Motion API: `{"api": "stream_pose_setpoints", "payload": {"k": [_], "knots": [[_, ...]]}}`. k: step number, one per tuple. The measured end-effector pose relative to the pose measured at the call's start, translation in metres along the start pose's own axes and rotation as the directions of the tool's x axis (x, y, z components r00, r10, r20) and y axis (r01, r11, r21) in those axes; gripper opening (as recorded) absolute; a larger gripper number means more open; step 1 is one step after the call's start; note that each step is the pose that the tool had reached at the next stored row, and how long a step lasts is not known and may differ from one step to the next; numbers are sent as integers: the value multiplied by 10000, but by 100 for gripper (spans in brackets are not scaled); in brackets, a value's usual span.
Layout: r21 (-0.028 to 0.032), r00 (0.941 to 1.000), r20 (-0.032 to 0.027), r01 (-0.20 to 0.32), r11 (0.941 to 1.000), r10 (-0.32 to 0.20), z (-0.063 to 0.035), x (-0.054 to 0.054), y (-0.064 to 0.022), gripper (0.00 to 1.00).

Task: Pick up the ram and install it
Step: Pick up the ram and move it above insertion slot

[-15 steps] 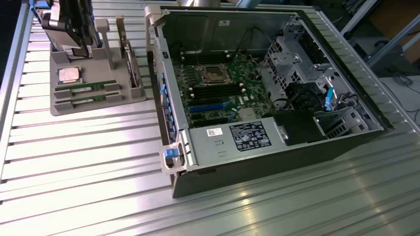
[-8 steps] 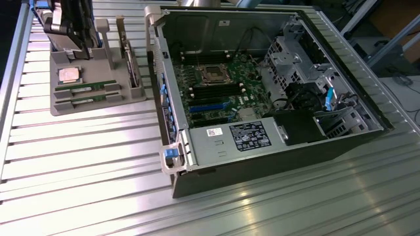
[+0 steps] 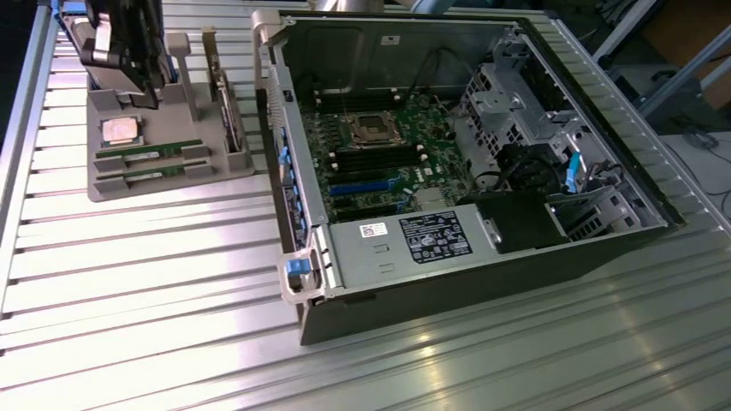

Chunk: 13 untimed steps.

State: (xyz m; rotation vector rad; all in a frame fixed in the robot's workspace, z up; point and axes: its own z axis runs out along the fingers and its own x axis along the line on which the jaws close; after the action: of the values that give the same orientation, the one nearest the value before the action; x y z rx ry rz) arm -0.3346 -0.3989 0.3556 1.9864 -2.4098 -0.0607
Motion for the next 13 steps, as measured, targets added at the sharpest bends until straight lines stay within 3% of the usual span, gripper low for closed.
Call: {"api": "stream_pose_setpoints", "payload": {"k": [13], "knots": [[-1, 10000, -1, 1, 10000, -1, 85, 1, -4, 36]]}}
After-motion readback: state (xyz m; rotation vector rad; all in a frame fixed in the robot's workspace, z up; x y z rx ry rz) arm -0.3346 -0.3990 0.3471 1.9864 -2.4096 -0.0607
